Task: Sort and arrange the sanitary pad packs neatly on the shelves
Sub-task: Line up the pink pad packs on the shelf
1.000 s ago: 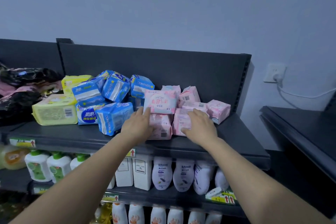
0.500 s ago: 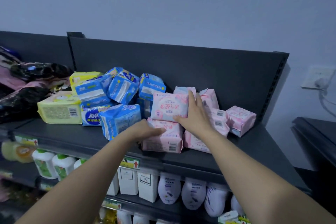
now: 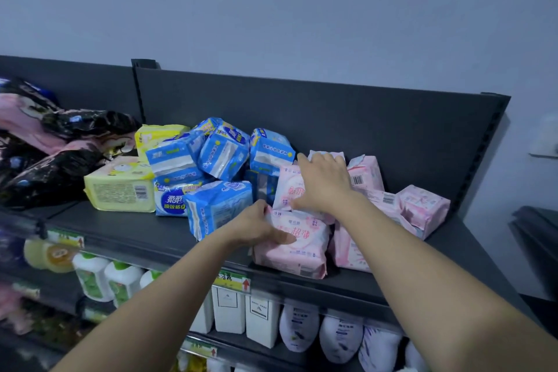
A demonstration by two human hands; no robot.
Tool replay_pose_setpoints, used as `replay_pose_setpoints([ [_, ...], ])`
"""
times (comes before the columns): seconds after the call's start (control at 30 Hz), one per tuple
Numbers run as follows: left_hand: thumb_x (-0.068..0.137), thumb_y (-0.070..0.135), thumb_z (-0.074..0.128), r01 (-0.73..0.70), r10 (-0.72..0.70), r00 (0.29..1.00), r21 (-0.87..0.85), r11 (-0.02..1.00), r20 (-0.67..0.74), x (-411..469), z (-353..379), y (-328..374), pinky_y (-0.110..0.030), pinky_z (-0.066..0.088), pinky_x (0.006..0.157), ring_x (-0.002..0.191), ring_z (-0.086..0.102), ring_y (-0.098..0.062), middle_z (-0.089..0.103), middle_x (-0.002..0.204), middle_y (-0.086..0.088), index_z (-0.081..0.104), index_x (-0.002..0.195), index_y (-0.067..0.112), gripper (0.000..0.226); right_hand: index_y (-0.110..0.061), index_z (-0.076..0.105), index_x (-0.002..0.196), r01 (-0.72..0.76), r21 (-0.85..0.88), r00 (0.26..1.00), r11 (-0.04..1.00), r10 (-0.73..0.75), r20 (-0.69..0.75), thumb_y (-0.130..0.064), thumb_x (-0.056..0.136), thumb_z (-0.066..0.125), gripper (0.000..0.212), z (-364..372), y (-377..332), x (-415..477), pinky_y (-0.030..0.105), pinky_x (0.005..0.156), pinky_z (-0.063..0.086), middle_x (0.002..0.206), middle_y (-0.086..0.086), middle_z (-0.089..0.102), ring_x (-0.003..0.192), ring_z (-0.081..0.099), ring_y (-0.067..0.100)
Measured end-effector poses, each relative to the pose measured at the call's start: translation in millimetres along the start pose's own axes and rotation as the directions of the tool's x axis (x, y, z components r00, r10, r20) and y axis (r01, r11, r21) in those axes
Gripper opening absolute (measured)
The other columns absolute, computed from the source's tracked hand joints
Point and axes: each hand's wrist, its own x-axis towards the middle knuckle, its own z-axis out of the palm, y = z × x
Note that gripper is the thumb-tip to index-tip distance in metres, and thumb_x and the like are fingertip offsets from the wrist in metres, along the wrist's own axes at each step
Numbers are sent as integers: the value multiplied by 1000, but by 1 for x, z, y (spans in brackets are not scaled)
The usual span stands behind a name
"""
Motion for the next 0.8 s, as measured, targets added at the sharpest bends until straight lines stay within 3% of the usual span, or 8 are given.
replay_pose_setpoints([
  [0.07,65,16,88,-17,18,1000,-88,996,17,-2,-1,0,-37,57,81,96,64,-21,63,108,-6,46,112,11,63,-20,55,117,-16,7,1000,1000,16,-18,-53,71,70,59,-8,-1,1,36,93,33,115,4,50,110,46,25],
  [0.2,65,5,87,-68,66,998,-207,976,-19,-6,-2,2,-36,58,77,92,65,-18,65,102,-4,46,103,15,56,-19,47,114,-85,179,992,980,100,-74,-38,73,72,52,-15,0,-4,38,85,38,114,4,52,106,54,27],
  [0.27,65,5,87,-94,83,995,-210,973,-62,-8,-6,3,-36,58,76,91,66,-17,65,100,-2,45,104,15,58,-17,43,114,-139,287,976,948,180,-121,-40,72,75,58,-17,4,-8,37,81,38,112,4,58,105,58,29],
  [0.33,63,5,88,-107,79,989,-241,965,-122,-10,-9,2,-40,58,77,91,66,-19,64,101,-3,44,108,14,63,-19,36,131,-197,466,945,862,293,-142,-47,67,81,83,-22,10,-13,40,90,41,124,5,55,115,54,29],
  [0.43,66,-2,84,-118,38,977,-390,913,-208,-14,-11,-1,-39,58,68,84,64,-19,61,100,-4,43,113,13,64,-36,18,148,-207,698,896,686,420,-147,-48,64,83,107,-30,19,-27,39,94,43,129,4,44,117,48,23],
  [0.57,66,-5,82,-161,-34,962,-661,733,-272,-21,-11,-7,-42,59,64,91,68,-32,62,114,-15,45,124,7,70,-34,46,125,-151,925,750,350,650,-123,-50,65,80,71,-32,15,-49,32,81,45,113,-8,51,102,54,13],
  [0.7,71,-6,78,-231,-32,946,-742,629,-322,-34,-8,-8,-40,60,65,83,69,-28,68,104,-13,53,102,11,44,-26,44,115,-102,984,678,-144,714,175,-31,68,81,60,-24,10,-73,37,85,51,115,-5,53,104,57,19],
  [0.8,72,-6,78,-265,-12,940,-754,601,-341,-43,-7,-13,-42,58,72,88,69,-30,68,106,-14,55,98,14,40,-32,43,126,-78,937,665,-339,683,303,-28,68,84,71,-13,3,-96,46,90,53,129,-4,50,109,59,23],
])
